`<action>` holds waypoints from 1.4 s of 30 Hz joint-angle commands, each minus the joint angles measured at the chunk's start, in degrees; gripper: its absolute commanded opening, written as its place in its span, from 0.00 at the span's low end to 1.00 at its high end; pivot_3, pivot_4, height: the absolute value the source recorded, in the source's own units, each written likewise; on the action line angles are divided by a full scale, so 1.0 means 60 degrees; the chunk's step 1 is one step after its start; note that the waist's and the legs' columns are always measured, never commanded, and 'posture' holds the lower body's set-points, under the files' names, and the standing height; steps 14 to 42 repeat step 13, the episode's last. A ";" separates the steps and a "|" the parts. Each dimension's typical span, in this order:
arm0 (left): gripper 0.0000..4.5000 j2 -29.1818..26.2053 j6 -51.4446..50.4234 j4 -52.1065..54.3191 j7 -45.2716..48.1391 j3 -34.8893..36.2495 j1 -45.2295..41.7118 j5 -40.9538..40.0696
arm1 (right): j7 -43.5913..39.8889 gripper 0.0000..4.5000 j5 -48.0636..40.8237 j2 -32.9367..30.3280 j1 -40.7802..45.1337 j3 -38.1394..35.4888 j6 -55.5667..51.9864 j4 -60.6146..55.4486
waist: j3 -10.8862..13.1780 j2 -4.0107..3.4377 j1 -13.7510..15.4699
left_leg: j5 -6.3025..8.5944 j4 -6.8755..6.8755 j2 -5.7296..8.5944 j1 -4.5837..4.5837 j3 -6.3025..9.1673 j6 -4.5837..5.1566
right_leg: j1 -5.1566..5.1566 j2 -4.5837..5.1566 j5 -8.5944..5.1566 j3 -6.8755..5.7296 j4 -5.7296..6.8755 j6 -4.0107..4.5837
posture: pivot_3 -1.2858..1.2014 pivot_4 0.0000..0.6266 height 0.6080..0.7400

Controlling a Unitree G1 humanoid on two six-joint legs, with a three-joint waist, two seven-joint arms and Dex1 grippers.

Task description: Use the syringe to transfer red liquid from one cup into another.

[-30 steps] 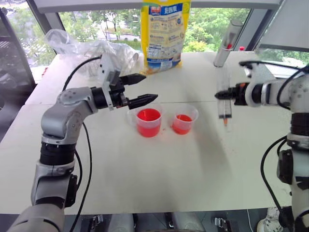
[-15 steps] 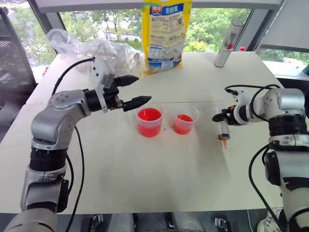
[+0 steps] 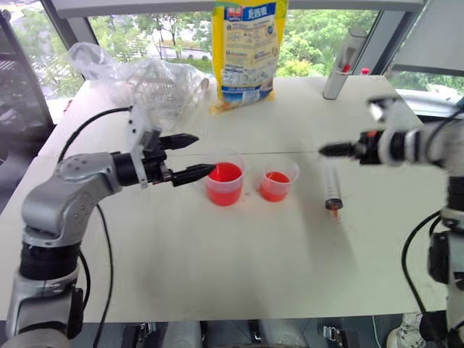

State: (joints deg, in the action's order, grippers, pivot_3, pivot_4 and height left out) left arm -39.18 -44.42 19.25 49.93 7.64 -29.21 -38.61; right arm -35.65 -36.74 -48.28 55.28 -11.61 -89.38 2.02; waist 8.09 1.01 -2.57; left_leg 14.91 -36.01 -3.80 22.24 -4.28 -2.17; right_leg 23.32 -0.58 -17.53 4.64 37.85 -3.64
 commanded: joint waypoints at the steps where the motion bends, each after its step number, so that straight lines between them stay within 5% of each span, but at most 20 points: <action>1: 1.00 -0.0327 -0.0194 0.0602 -0.0110 0.0435 0.0086 -0.0412 | -0.0721 0.98 -0.1201 -0.0393 -0.0454 -0.1125 -0.0311 -0.1996 | -0.0010 0.0016 0.0011 | 0.0000 0.0000 -0.0001 -0.0011 0.0003 0.0000 | -0.0015 0.0000 -0.0001 -0.0006 0.0000 0.0001 | 0.52 0.24 1.00; 13: 1.00 -0.0763 -0.0752 0.1019 -0.0552 0.0862 0.0289 -0.1209 | -0.2181 0.98 -0.1930 -0.1324 -0.5042 -0.2258 0.2967 -0.5905 | -0.0013 0.0034 0.0013 | 0.0001 -0.0006 0.0006 -0.0008 0.0005 0.0001 | -0.0042 0.0031 0.0000 -0.0011 -0.0042 -0.0006 | 0.52 0.24 1.00; 42: 1.00 -0.0763 -0.0752 0.1019 -0.0552 0.0862 0.0289 -0.1209 | -0.2181 0.98 -0.1930 -0.1324 -0.5042 -0.2258 0.2967 -0.5905 | -0.0013 0.0034 0.0013 | 0.0001 -0.0006 0.0006 -0.0008 0.0005 0.0001 | -0.0042 0.0031 0.0000 -0.0011 -0.0042 -0.0006 | 0.52 0.24 1.00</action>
